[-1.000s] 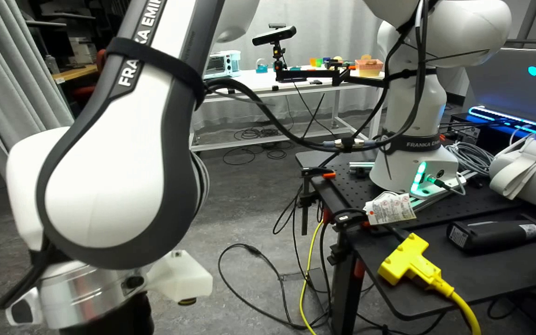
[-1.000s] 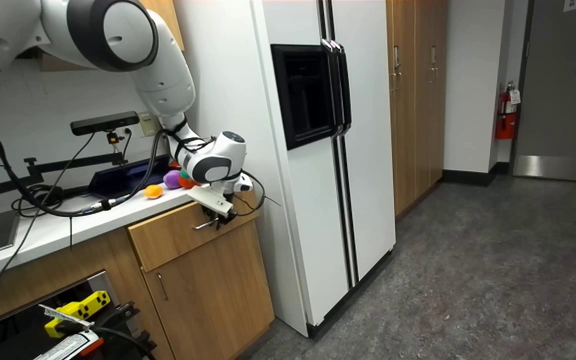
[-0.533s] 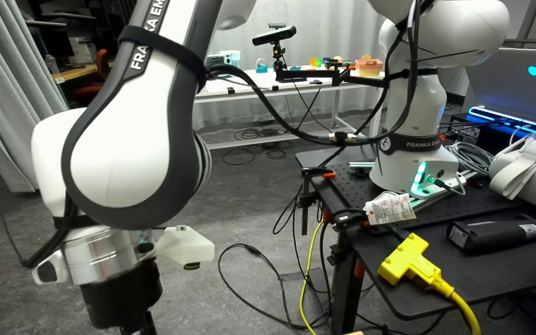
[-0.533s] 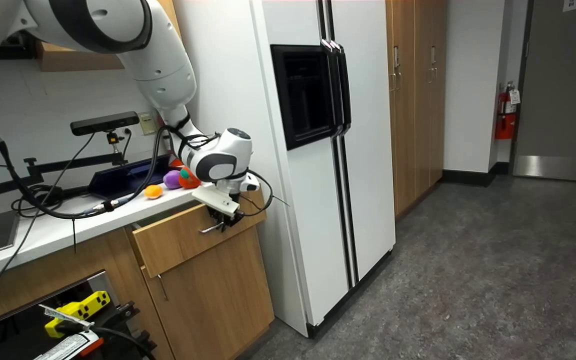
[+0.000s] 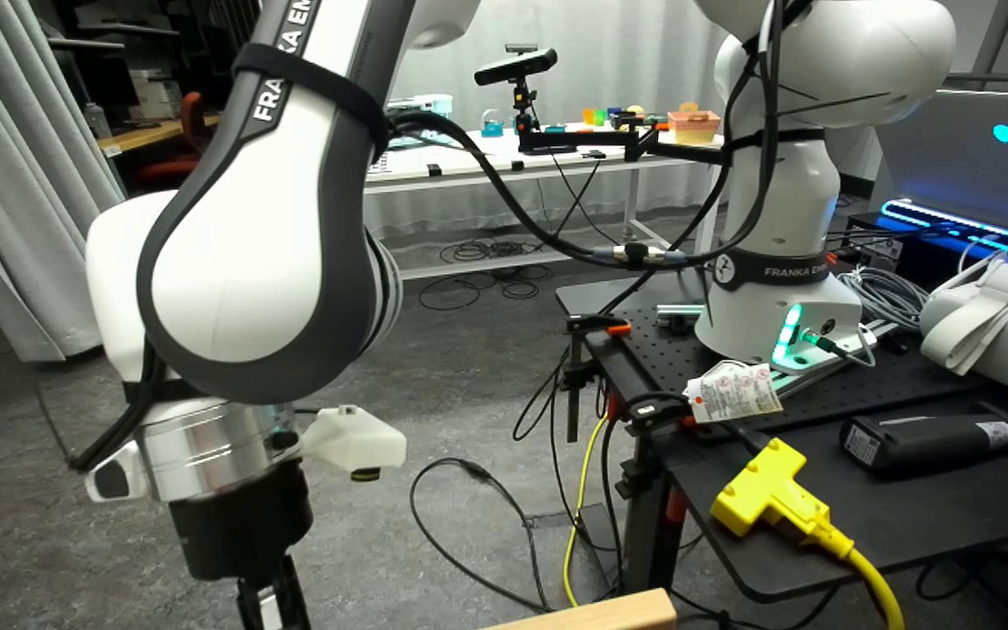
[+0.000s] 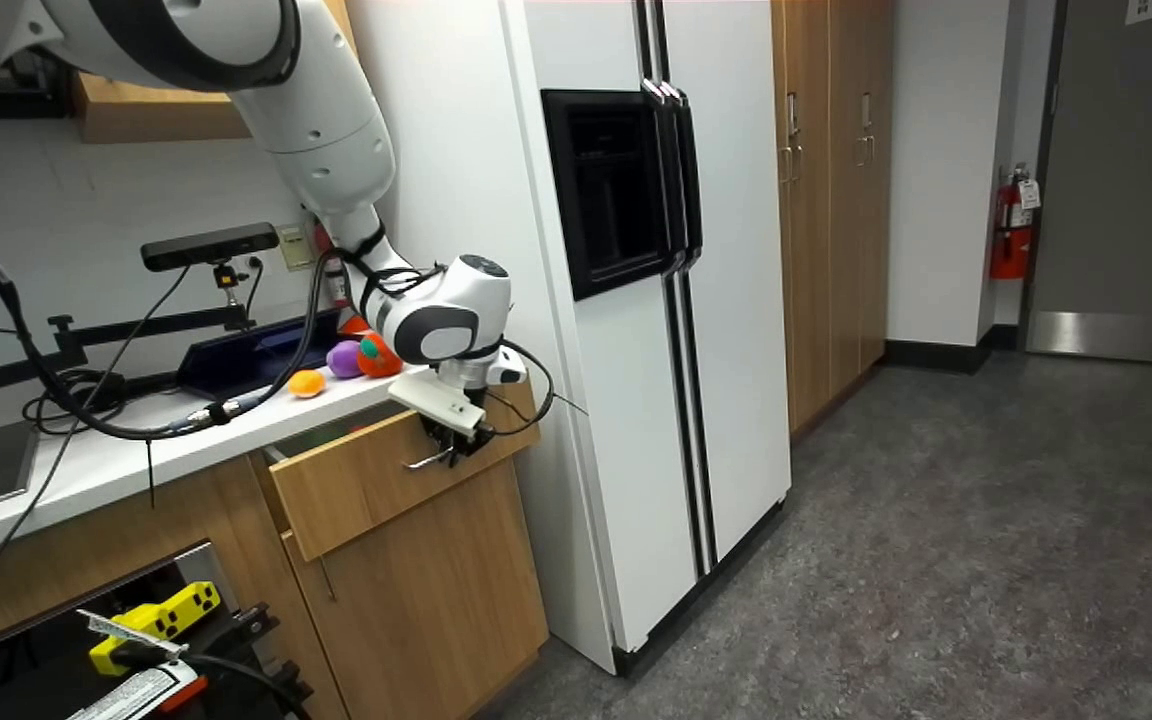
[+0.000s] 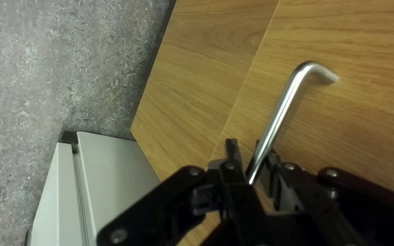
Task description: Open the drawer on the right
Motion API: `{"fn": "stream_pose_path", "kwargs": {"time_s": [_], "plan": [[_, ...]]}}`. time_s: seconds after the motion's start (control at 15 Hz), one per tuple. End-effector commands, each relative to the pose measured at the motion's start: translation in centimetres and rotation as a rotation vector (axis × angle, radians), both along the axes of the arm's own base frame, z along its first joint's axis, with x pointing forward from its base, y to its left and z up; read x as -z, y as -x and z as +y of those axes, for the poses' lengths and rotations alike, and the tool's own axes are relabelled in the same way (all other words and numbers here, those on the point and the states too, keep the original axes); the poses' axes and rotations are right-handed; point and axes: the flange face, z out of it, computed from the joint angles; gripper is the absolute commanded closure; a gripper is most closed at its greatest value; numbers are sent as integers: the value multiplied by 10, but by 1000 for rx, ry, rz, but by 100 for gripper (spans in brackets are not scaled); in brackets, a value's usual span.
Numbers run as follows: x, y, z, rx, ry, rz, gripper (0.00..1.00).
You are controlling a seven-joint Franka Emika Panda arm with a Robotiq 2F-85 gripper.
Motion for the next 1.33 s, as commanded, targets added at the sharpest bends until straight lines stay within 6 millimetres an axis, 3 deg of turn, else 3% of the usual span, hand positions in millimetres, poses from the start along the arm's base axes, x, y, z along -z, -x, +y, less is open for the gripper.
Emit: {"fn": "stream_pose_path", "kwargs": {"time_s": [0.0,0.13,0.4,0.6,1.27], "plan": [[-44,3,-14,6,87,-60,56],[-45,3,-17,2,101,-66,50],[-76,-5,-29,-2,145,-126,18],[-94,-8,-32,-1,145,-165,0],[-104,-10,-23,-112,63,-206,0]]}}
